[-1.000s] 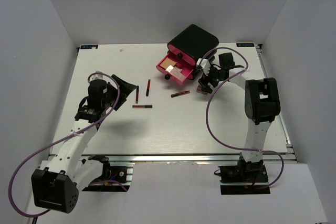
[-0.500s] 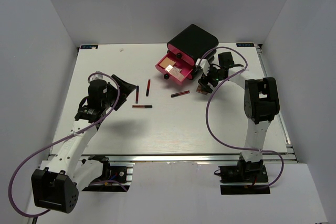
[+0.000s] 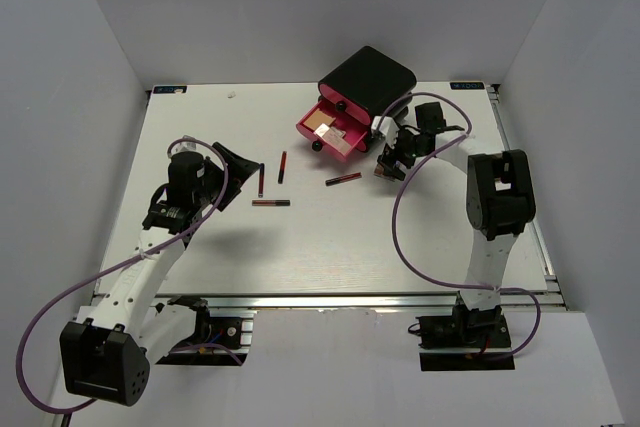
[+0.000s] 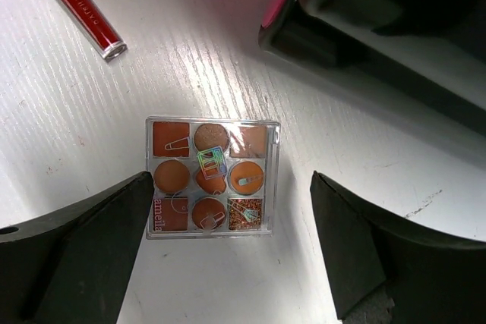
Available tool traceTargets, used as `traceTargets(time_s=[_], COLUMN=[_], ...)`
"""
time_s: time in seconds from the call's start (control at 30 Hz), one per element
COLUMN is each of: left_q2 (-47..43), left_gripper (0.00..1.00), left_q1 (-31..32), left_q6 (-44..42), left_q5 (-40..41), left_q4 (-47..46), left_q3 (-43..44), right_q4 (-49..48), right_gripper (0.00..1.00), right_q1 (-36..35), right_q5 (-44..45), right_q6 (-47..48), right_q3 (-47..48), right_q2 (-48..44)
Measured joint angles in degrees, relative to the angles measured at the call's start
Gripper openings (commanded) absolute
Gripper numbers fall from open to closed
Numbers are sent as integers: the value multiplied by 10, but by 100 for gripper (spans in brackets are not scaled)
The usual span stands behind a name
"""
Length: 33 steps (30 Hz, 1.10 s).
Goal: Organize the makeup
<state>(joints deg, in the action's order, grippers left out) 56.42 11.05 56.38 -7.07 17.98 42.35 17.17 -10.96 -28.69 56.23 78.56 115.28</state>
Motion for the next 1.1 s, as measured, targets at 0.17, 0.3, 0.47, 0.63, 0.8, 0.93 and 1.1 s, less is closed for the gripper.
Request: traceTargets(time_s=[0.17,0.3,0.47,0.63,0.8,0.93,1.1], left_q2=[0,1,4,5,5,11,14], left_gripper=[98,98,98,98,98,98,98], left_q1=[0,0,0,0,0,0,0], left_q6=[0,0,0,0,0,0,-2], left_q5=[0,0,0,0,0,0,0], left_q4=[0,0,0,0,-2,-4,-2], left_q3=[0,0,0,0,0,-2,-2], right_q4=[-8,-9,-7,0,3,14,17], right_gripper=[89,89,89,89,89,89,89], right_q1=[0,-2,-7,-8,-11,-11,-12], right_q5=[-1,-4,8,5,11,17,23], right_q6=[23,44,78,91,87,84,89], right_q3=[-9,-13,-34,-64,-82,-71,-62], right_q2=[-6,-9,-21,-35,-50,-45,-41])
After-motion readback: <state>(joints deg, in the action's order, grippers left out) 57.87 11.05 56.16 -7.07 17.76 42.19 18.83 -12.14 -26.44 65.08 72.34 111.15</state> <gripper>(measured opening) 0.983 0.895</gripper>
